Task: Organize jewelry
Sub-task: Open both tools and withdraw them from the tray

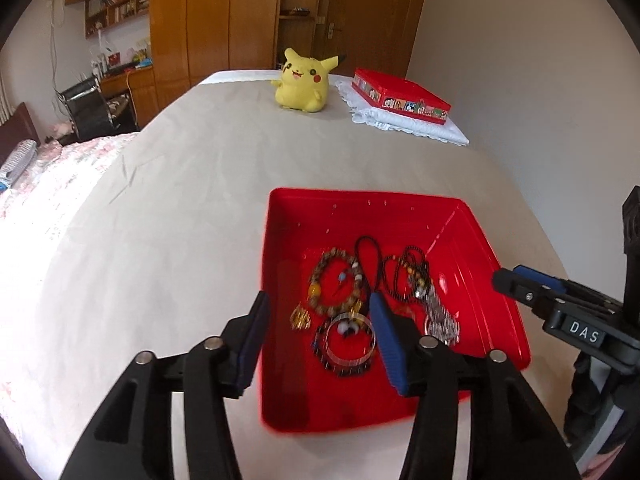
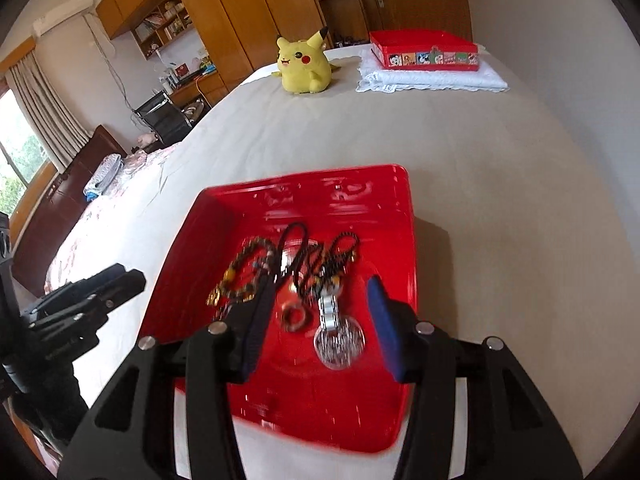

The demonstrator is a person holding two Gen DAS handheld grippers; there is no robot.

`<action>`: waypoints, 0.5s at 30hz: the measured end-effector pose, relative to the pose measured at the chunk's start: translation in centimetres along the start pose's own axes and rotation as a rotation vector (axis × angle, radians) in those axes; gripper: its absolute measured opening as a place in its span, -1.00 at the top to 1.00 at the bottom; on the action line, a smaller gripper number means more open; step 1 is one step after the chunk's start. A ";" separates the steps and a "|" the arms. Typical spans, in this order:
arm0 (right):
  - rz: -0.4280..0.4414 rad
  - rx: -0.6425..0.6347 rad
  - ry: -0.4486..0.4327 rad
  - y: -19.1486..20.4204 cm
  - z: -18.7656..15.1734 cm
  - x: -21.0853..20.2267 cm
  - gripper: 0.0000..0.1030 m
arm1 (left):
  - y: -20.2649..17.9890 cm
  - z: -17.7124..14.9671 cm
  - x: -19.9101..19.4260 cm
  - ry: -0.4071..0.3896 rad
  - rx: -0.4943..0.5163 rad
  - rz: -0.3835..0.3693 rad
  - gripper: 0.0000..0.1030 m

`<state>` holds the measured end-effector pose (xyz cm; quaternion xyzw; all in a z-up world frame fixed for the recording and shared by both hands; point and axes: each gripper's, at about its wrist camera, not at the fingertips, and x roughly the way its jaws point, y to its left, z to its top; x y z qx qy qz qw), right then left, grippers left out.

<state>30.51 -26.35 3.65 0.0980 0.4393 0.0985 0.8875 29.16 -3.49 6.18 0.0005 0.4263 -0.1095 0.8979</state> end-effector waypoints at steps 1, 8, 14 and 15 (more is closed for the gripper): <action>0.000 -0.007 -0.002 0.2 -0.6 -0.6 0.06 | 0.0 -0.6 -0.5 0.001 0.004 0.004 -0.12; -0.025 -0.026 0.005 1.2 -2.7 -2.7 -0.19 | -0.3 -3.0 -2.9 -0.009 0.014 0.038 -0.34; -0.075 -0.046 0.030 2.1 -4.2 -3.6 -0.60 | -0.8 -4.8 -4.9 -0.036 0.035 0.062 -0.60; -0.091 -0.052 0.030 2.2 -4.4 -3.8 -0.68 | -0.9 -5.0 -5.3 -0.044 0.039 0.071 -0.65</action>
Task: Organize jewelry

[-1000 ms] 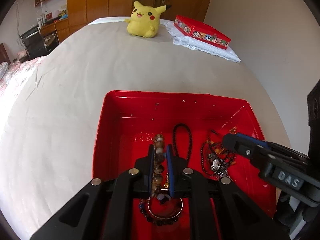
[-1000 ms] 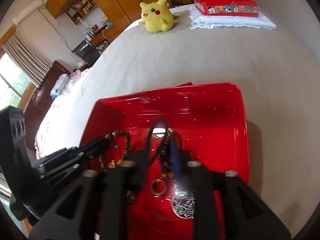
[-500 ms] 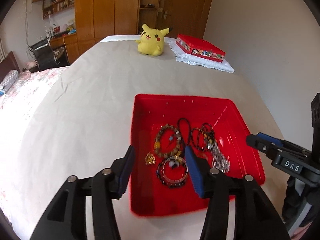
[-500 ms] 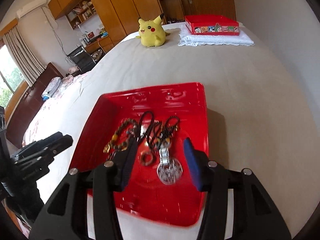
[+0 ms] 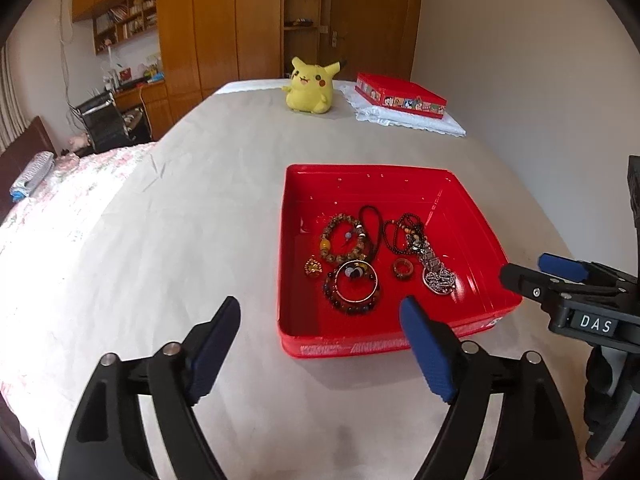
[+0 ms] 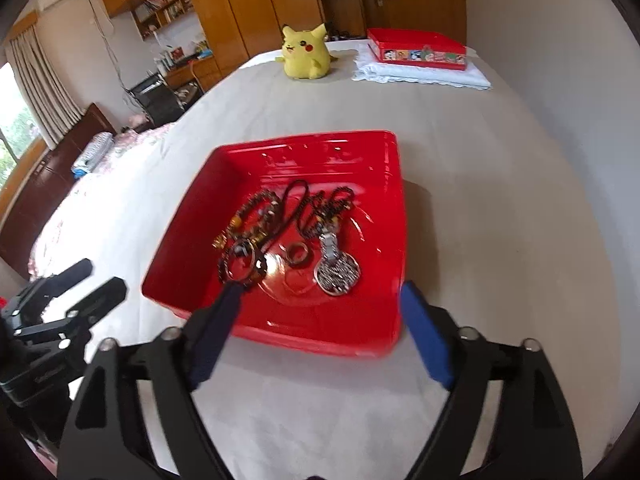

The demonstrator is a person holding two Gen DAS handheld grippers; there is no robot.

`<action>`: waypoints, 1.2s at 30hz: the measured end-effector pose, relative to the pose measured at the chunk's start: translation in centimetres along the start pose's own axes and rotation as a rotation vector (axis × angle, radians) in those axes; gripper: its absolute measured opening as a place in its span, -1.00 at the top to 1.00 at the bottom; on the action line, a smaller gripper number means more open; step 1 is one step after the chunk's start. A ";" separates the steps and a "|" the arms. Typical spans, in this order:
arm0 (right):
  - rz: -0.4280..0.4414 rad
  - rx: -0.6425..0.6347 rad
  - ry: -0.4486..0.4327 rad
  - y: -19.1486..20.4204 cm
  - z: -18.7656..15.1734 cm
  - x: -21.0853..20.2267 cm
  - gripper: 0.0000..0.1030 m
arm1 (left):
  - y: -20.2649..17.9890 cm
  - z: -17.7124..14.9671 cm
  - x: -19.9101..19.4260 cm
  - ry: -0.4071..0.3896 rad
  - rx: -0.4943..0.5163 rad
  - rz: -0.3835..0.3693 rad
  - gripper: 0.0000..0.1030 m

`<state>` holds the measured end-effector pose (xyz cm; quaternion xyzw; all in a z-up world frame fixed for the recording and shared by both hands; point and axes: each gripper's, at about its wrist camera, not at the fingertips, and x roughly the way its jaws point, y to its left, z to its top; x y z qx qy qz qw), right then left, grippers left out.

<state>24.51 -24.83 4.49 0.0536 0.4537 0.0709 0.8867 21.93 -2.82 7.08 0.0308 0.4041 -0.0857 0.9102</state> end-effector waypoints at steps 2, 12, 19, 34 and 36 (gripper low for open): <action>-0.019 -0.009 -0.002 0.2 -0.4 -0.3 -0.76 | -0.1 -0.4 -0.4 -0.007 0.010 0.007 -0.72; -0.037 -0.025 0.034 1.3 -1.3 -0.5 -0.82 | -0.2 -0.9 -1.2 -0.011 0.010 0.004 -0.80; 0.001 -0.005 0.083 1.1 -1.2 -0.4 -0.84 | 0.3 -0.5 0.1 0.110 -0.027 -0.028 -0.83; -0.001 0.041 0.185 0.1 -0.8 2.1 -0.85 | 0.2 0.1 4.0 0.229 -0.026 -0.010 -0.83; -0.011 0.038 0.192 0.2 -0.9 2.5 -0.85 | 0.3 0.0 4.6 0.238 -0.025 -0.017 -0.83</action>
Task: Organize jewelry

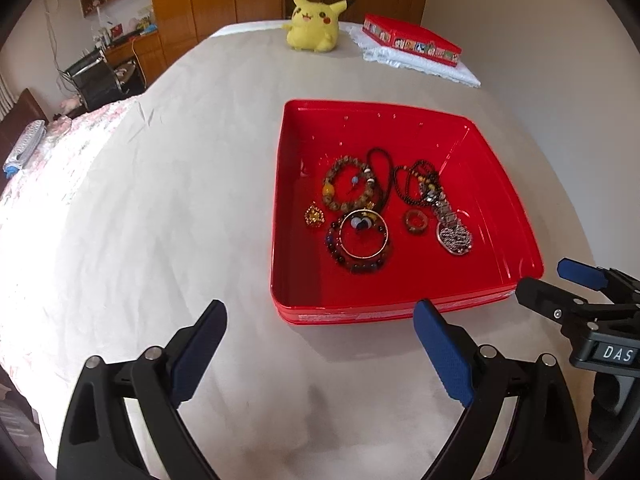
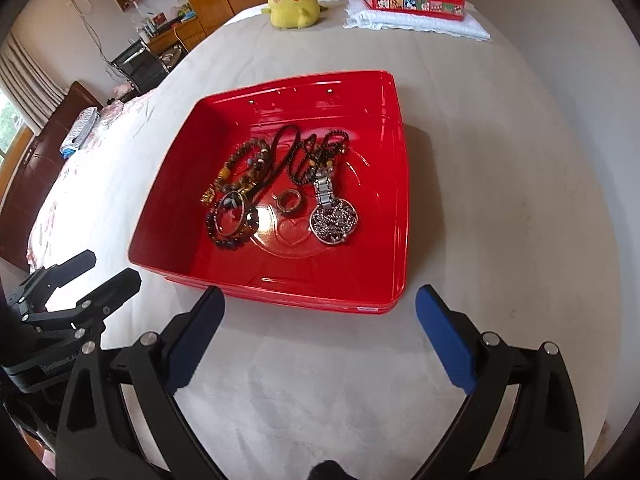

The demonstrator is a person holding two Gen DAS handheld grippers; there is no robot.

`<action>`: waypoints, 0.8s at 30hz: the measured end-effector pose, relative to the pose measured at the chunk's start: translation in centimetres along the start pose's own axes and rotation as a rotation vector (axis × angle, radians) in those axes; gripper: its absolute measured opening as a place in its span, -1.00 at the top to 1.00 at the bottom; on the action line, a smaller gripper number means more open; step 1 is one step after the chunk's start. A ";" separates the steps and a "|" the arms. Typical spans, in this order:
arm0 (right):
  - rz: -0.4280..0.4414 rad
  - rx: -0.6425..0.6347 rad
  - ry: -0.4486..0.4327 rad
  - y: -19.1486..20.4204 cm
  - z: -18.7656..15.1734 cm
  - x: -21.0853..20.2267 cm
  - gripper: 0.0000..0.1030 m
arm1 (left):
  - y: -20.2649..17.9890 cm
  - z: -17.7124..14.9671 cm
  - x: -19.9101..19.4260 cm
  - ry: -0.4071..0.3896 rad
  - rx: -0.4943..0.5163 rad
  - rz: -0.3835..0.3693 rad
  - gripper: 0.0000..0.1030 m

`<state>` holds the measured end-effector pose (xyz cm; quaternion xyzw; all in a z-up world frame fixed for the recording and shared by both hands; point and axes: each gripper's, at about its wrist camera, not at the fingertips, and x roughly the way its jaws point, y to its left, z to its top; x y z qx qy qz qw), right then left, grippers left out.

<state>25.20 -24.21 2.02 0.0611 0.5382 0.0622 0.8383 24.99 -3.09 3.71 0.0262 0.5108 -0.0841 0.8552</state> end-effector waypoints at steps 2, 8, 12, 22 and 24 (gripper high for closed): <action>-0.002 -0.001 0.010 0.0 0.1 0.4 -0.85 | 0.1 0.0 0.1 -0.003 -0.001 0.003 -0.83; -0.001 -0.002 0.046 0.2 0.0 1.5 -0.85 | 0.0 -0.1 0.5 0.010 0.008 0.002 -0.83; -0.005 -0.004 0.043 0.2 -0.1 1.4 -0.85 | 0.2 -0.1 0.7 0.014 0.004 0.004 -0.83; -0.002 -0.004 0.038 0.0 0.1 1.5 -0.85 | 0.5 -0.2 0.9 0.018 -0.007 0.009 -0.83; -0.005 -0.008 0.038 0.0 0.1 1.5 -0.85 | 0.5 -0.2 1.0 0.019 -0.004 0.011 -0.83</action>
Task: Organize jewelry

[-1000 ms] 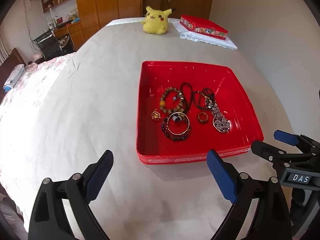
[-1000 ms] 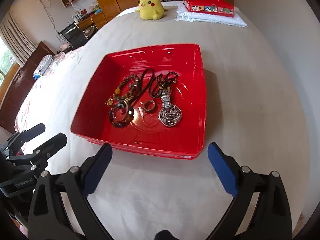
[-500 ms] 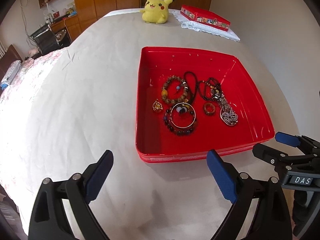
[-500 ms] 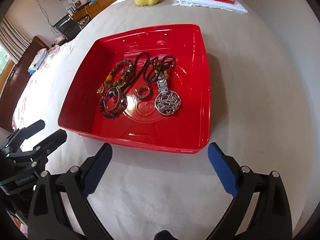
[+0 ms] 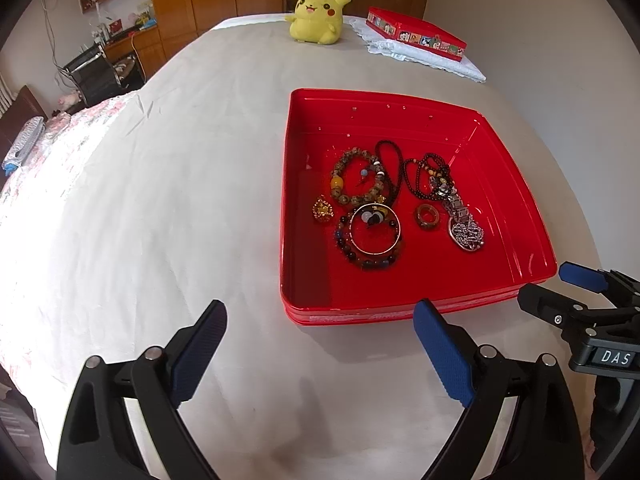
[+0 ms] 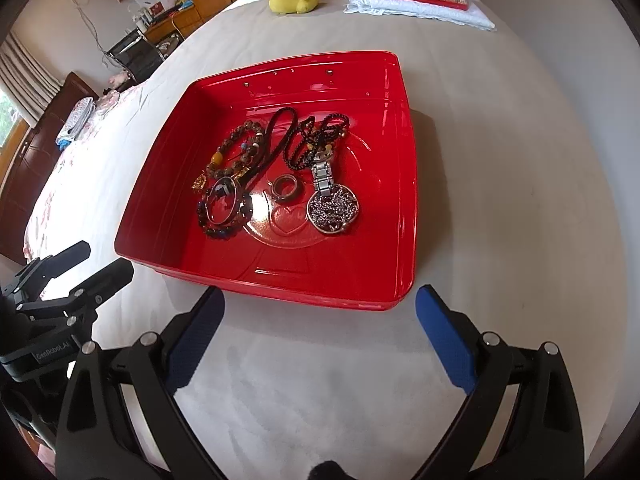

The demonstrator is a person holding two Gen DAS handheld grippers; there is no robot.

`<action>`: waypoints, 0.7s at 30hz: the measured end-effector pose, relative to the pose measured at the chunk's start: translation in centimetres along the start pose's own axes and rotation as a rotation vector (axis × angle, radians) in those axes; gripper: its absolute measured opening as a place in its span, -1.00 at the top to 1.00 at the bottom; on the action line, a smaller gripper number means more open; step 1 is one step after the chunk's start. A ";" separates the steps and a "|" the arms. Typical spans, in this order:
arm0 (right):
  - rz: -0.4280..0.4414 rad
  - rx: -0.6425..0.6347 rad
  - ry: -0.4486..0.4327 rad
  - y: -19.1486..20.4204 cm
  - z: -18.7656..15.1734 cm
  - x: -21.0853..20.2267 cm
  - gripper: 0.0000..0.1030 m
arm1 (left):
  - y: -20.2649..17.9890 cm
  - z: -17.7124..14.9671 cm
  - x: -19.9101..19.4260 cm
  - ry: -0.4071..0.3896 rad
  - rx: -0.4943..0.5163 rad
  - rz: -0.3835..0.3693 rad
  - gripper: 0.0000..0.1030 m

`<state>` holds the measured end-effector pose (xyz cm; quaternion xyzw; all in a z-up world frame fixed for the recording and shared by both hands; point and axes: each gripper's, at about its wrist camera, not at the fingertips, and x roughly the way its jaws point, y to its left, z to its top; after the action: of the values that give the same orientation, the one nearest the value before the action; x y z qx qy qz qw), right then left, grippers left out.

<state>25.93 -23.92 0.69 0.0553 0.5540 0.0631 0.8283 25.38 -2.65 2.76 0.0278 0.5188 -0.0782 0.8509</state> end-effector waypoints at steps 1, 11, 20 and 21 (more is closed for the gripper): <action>-0.002 -0.002 0.000 0.0 0.0 0.0 -0.85 | 0.0 0.0 0.0 0.000 0.000 0.000 -0.83; -0.008 -0.012 0.003 0.1 0.0 0.1 -0.85 | -0.1 0.0 0.2 0.000 0.000 0.002 -0.83; -0.011 -0.014 0.005 0.1 0.0 0.2 -0.85 | -0.1 0.0 0.3 0.002 0.000 0.004 -0.83; -0.011 -0.014 0.006 0.2 0.0 0.3 -0.85 | -0.1 0.0 0.3 0.003 0.000 0.004 -0.83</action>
<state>26.05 -23.70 0.45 0.0462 0.5563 0.0626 0.8274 25.47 -2.79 2.44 0.0289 0.5199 -0.0761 0.8504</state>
